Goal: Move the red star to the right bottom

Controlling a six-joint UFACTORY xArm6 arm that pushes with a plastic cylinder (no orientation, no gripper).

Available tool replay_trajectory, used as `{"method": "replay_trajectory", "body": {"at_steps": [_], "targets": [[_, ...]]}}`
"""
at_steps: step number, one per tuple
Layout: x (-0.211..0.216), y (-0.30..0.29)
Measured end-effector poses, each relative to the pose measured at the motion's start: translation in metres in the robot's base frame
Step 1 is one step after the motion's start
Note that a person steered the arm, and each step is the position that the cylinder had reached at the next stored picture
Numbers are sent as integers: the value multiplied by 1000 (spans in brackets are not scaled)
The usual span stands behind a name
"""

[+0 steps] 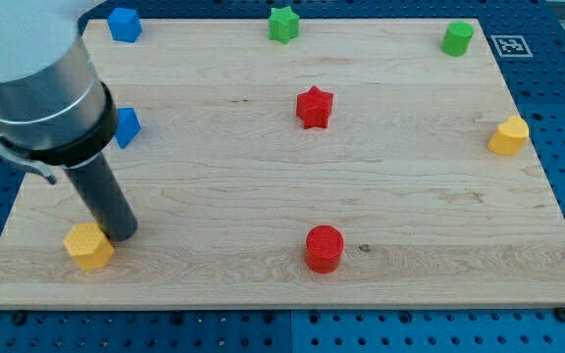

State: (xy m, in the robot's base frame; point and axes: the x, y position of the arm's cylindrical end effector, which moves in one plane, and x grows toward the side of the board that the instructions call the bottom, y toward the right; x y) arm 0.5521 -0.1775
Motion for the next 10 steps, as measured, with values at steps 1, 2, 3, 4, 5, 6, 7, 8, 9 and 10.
{"method": "replay_trajectory", "body": {"at_steps": [1, 2, 3, 4, 5, 6, 7, 8, 9, 10], "targets": [[4, -4], [6, -6], [6, -20], [6, -32], [-20, -21], [-51, 3], [-70, 40], [-98, 70], [-168, 73], [-219, 96]]}}
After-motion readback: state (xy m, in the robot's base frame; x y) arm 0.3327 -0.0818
